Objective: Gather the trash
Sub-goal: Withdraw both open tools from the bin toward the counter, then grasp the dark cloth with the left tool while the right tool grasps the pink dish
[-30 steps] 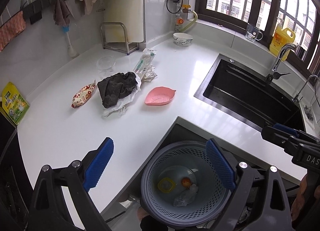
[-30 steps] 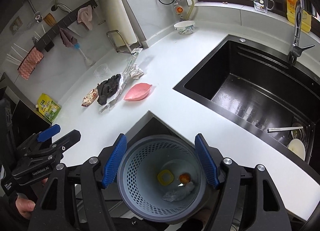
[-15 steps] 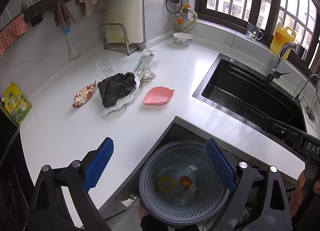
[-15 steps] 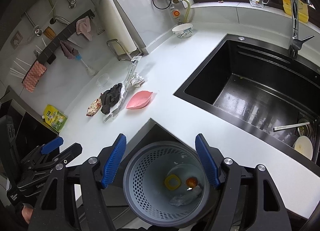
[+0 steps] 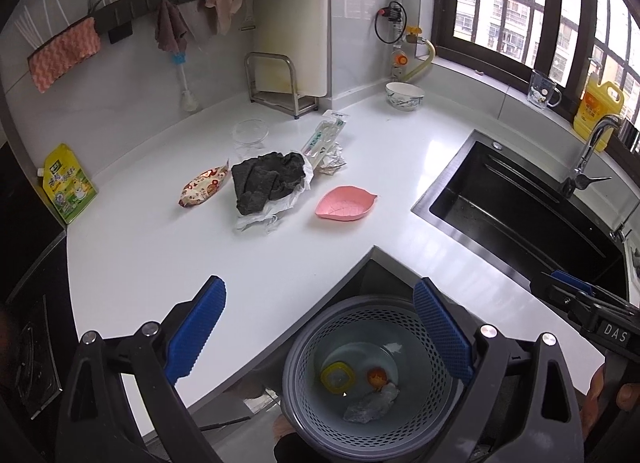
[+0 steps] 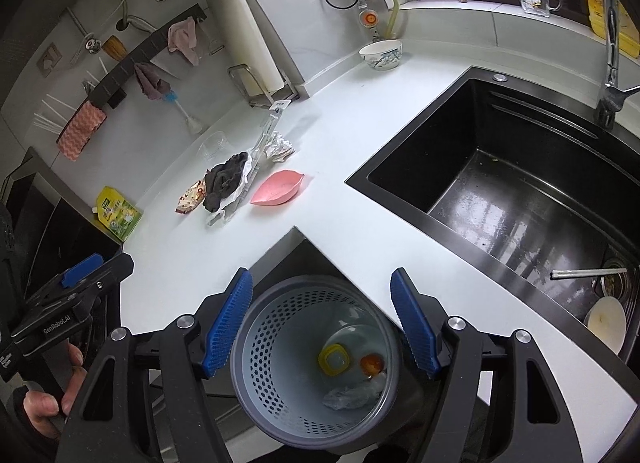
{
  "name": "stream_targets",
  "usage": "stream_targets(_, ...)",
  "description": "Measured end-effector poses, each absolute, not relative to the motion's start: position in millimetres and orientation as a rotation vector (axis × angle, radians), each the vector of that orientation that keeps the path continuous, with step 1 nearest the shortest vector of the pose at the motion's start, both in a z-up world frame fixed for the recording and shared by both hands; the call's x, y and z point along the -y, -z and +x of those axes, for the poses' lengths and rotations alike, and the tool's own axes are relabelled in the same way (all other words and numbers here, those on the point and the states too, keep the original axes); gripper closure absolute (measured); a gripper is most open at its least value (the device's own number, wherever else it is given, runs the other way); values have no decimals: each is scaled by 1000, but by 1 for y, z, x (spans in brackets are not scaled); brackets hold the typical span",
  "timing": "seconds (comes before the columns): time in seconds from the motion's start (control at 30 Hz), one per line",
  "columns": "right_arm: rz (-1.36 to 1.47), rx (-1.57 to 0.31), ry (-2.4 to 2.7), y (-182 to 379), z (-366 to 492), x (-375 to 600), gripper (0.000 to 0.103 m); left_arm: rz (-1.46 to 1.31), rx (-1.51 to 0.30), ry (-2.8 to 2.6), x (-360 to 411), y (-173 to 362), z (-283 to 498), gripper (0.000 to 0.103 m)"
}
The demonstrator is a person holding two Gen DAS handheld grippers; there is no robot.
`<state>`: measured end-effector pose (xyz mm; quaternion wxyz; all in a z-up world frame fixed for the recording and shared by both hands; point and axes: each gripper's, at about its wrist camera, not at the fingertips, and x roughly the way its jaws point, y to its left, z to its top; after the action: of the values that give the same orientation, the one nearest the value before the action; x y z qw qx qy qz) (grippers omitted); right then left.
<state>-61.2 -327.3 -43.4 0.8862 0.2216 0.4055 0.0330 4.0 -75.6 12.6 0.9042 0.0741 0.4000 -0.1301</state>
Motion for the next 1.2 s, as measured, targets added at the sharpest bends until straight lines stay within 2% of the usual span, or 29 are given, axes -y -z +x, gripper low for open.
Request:
stream_targets(0.23, 445, -864, -135, 46, -26, 308, 35, 145, -825, 199, 46, -13, 18, 9)
stream_targets(0.47, 463, -881, -111, 53, 16, 280, 34, 157, -825, 215, 24, -6, 68, 9)
stream_targets(0.9, 518, -955, 26, 99, 90, 233, 35, 161, -870, 306, -5, 38, 185, 9)
stream_targets(1.2, 580, -945, 114, 121, 132, 220, 35, 193, -905, 395, -1, 78, 236, 9)
